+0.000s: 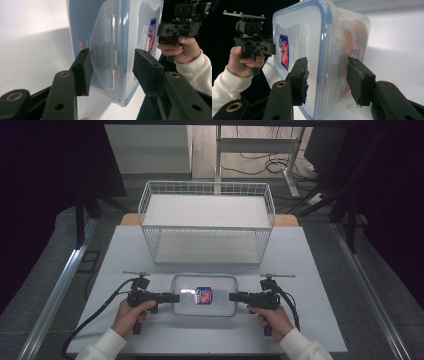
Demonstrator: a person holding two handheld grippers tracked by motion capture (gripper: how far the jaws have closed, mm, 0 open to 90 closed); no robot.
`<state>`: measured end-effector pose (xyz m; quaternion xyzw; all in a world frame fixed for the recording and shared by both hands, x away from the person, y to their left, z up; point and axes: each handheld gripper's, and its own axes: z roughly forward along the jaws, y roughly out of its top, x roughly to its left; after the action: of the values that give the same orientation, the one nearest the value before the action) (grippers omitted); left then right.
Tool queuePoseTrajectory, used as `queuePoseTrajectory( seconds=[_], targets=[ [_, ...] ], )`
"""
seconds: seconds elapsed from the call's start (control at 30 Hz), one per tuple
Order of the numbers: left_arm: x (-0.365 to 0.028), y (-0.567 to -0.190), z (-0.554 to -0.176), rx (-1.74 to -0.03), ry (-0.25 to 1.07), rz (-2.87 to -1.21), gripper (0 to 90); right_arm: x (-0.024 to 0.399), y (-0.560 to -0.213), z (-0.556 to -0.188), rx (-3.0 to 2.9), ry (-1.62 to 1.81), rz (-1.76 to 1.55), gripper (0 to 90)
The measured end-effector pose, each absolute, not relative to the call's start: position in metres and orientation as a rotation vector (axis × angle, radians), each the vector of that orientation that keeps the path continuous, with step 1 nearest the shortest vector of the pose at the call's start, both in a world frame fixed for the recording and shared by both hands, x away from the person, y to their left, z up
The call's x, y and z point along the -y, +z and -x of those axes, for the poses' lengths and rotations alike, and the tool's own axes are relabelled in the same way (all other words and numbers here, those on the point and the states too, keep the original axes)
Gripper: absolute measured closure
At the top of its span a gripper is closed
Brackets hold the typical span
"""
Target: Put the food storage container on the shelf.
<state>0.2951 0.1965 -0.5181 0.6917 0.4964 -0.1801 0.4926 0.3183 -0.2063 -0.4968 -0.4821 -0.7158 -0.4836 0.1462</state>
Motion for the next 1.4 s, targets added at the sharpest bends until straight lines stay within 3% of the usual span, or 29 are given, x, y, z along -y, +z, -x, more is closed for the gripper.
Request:
queuePoseTrajectory(
  seconds=[0.6,1.0,1.4],
  targets=[
    [-0.192,-0.509,-0.314,-1.204,-0.409,-1.664,50.7,0.205,-0.486,-0.333,2.121,-1.424,1.401,52.2],
    [-0.198,-0.508,-0.370,-1.182,-0.336,-1.642,50.6,0.198,-0.480,-0.392,2.168,-1.500,1.376,51.9],
    [-0.195,-0.522,-0.392,-1.213,-0.303,-1.600,50.3,0.199,-0.497,-0.420,2.109,-1.541,1.422,51.6]
  ],
)
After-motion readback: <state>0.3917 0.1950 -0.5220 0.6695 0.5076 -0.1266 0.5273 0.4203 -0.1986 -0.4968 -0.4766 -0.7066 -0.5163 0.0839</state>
